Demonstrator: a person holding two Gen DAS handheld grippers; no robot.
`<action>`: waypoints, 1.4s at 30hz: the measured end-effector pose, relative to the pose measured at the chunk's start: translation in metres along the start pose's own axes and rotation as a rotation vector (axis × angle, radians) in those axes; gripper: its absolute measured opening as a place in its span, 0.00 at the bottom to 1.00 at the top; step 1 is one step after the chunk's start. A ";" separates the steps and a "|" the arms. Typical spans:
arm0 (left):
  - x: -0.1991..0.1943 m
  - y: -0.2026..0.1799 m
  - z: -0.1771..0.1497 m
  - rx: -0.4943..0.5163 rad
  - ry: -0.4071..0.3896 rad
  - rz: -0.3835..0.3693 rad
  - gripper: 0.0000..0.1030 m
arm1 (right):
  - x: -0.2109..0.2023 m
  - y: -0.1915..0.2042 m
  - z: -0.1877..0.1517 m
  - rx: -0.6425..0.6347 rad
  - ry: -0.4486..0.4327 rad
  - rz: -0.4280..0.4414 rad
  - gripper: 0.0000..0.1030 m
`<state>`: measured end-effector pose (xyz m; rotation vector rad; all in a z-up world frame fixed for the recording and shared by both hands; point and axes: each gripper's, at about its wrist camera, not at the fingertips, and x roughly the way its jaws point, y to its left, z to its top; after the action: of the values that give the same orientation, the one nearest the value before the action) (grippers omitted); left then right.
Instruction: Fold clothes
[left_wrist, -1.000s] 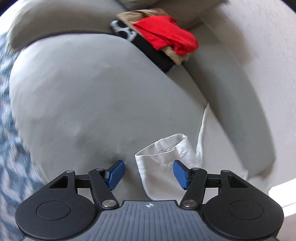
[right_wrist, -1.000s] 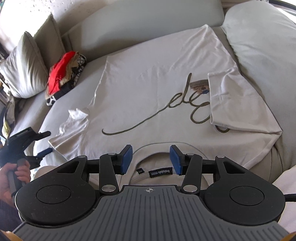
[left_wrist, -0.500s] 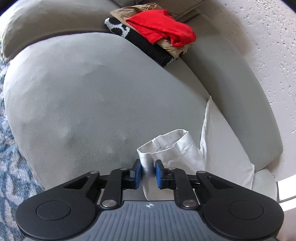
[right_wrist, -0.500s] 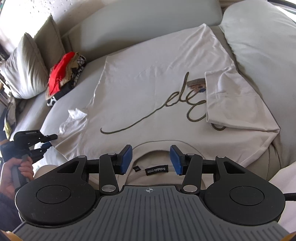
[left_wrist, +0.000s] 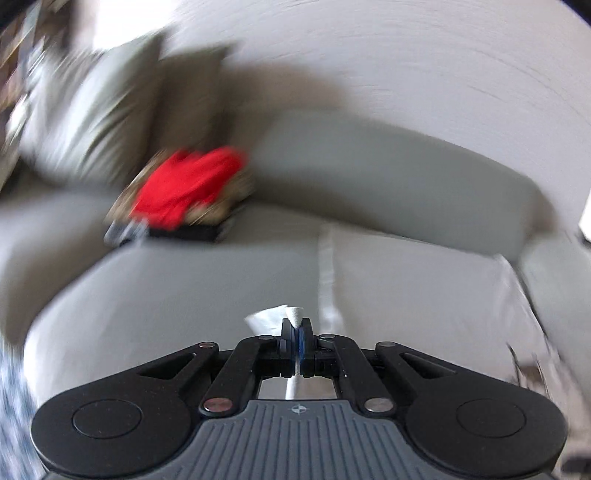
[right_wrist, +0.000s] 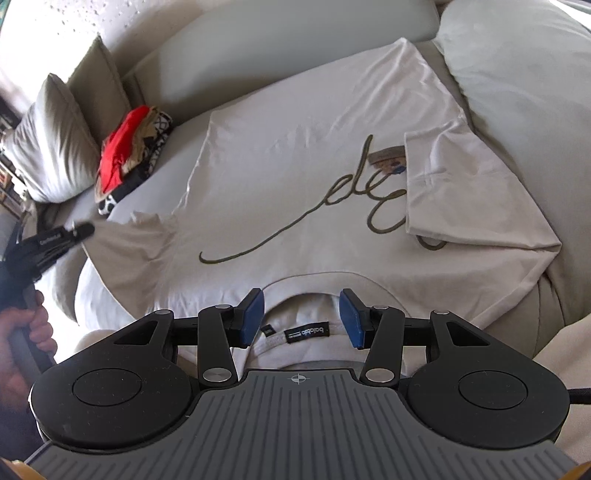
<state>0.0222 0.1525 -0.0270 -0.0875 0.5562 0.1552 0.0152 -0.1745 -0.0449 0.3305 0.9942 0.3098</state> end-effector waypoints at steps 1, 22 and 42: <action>-0.001 -0.020 -0.001 0.069 -0.010 -0.024 0.00 | -0.001 -0.002 0.000 0.008 -0.004 0.002 0.50; 0.014 0.042 -0.037 -0.467 0.377 -0.021 0.51 | -0.008 -0.032 0.000 0.120 -0.027 0.088 0.53; 0.027 0.046 -0.074 -0.456 0.459 -0.144 0.00 | -0.008 -0.032 -0.004 0.119 -0.009 0.082 0.53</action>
<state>-0.0007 0.1917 -0.1057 -0.6167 0.9612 0.1188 0.0107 -0.2058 -0.0541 0.4816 0.9938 0.3242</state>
